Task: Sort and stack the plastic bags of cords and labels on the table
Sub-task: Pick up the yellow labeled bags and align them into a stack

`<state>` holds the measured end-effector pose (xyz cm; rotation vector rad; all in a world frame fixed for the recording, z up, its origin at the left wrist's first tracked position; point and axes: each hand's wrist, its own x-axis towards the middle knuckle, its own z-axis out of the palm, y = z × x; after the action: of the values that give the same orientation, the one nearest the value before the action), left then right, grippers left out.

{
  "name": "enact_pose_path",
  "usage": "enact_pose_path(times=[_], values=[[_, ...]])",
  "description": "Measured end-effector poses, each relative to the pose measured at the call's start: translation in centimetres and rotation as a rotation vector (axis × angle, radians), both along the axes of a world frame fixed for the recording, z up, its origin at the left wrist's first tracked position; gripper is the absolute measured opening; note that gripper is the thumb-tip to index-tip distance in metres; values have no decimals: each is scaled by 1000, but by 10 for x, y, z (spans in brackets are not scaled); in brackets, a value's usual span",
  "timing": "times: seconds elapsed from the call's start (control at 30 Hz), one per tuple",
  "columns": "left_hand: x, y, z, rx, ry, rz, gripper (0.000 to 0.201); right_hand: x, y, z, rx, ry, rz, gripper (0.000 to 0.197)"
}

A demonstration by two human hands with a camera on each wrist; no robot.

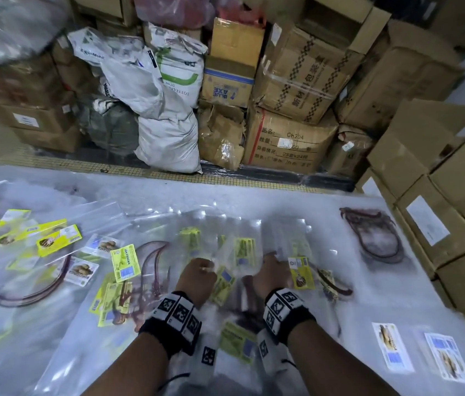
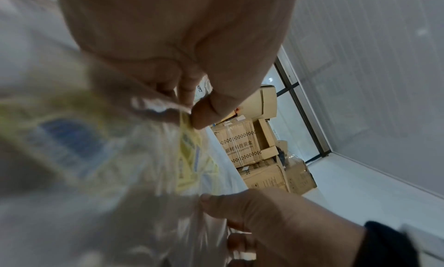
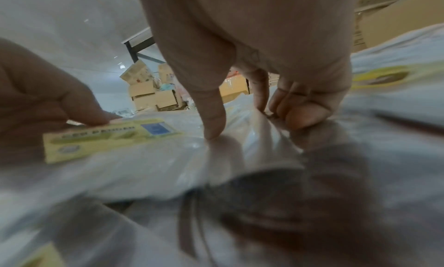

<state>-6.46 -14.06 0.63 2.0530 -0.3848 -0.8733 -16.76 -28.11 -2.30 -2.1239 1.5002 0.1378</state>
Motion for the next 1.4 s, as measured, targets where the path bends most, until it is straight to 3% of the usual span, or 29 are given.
enact_pose_path(times=[0.13,0.23,0.37,0.43,0.57,0.7,0.77,0.93,1.0,1.07,1.17,1.27,1.33,1.4], values=[[17,15,-1,-32,-48,-12,23,11,-9,-38,17,-69,-110,115],[29,26,3,-77,-92,-17,15,14,10,1,-45,-71,-130,116],[41,39,-2,-96,-38,-36,17,22,20,0,-113,-6,-158,117],[46,46,0,-131,-14,-53,12,25,23,3,-114,-45,-199,103],[60,57,2,-223,100,3,18,21,24,28,-40,-178,-259,42],[71,63,4,-270,152,4,16,7,18,58,-67,-318,-249,22],[73,66,8,-285,111,-22,17,1,17,74,-23,-450,-250,26],[70,63,15,-390,119,57,19,6,30,97,479,-1048,-325,46],[70,61,14,-413,142,89,20,14,41,97,633,-1172,-345,46],[70,58,14,-456,171,115,22,28,56,89,658,-1119,-315,45],[65,56,20,-500,244,150,17,47,79,70,437,-829,-201,35],[56,58,26,-508,297,135,18,60,97,58,328,-649,-81,27],[55,61,22,-563,291,132,33,63,101,53,408,-669,-52,32],[55,62,20,-568,268,152,43,64,95,50,570,-776,-189,40]])
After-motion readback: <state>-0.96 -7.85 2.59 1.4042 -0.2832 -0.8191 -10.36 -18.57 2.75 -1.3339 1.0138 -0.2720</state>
